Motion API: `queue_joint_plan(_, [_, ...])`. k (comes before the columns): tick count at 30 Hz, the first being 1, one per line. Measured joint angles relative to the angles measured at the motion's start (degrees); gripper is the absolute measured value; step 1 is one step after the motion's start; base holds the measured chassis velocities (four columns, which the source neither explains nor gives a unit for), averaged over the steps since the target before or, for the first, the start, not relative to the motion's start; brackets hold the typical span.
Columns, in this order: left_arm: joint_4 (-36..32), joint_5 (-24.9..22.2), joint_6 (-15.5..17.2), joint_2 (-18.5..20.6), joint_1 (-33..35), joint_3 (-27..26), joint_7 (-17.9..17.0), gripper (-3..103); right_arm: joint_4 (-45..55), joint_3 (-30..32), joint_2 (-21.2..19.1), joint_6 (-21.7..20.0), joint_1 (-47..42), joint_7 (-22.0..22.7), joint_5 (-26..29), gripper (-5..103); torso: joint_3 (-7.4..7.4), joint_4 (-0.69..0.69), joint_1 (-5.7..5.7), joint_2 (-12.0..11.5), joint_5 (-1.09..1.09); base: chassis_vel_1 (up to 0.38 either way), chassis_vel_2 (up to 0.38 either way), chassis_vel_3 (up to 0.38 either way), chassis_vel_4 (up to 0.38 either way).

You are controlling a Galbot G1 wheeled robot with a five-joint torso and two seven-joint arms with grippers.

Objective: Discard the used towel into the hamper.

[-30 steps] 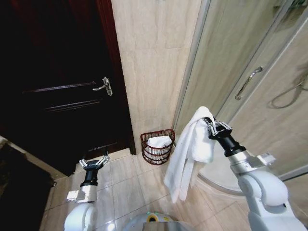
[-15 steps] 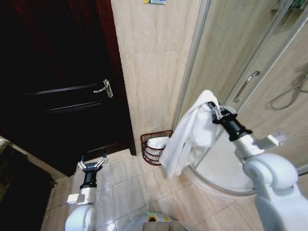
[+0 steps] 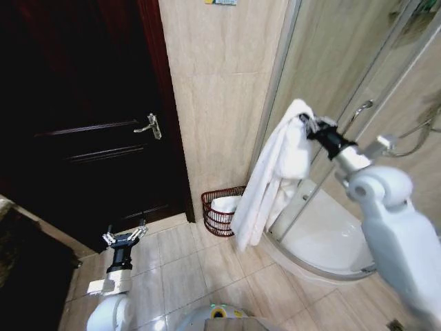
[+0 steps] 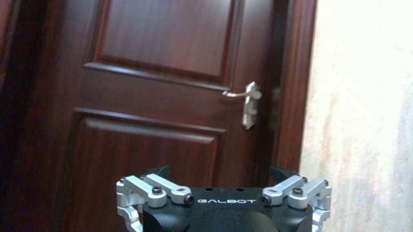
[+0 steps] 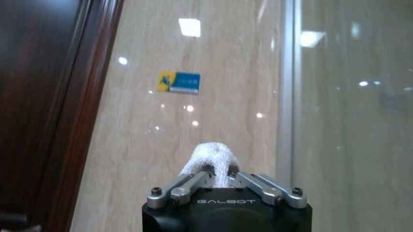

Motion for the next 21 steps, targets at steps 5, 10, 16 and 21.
queue_joint_plan(5, [0.58,1.12,1.18,-0.91,0.73,0.19,-1.92,100,-2.54,-7.86,-1.63,-2.25,9.77,4.75,2.27,5,-0.06,-0.03,-0.05,-0.09,0.05,0.0,0.0,0.0,0.0])
queue_joint_plan(10, [-0.44,2.09,2.51,-0.89,0.87,-0.09,-3.73,100,-5.76,-15.97,-0.12,-4.81,19.81,10.0,3.8,5,-0.09,-0.02,-0.08,-0.16,0.03,0.0,0.0,0.0,0.0])
queue_joint_plan(16, [-0.76,2.27,2.53,0.3,1.08,-1.55,-4.46,100,-14.98,-24.41,5.98,-5.99,31.53,13.27,3.53,5,-0.12,0.01,-0.11,-0.23,0.02,0.0,0.0,0.0,0.0])
queue_joint_plan(21, [-1.76,2.06,2.23,0.78,1.46,-2.63,-4.46,100,-22.02,-27.33,9.81,-5.25,36.58,12.34,0.21,5,-0.13,0.0,-0.12,-0.27,0.03,0.0,0.0,0.0,0.0])
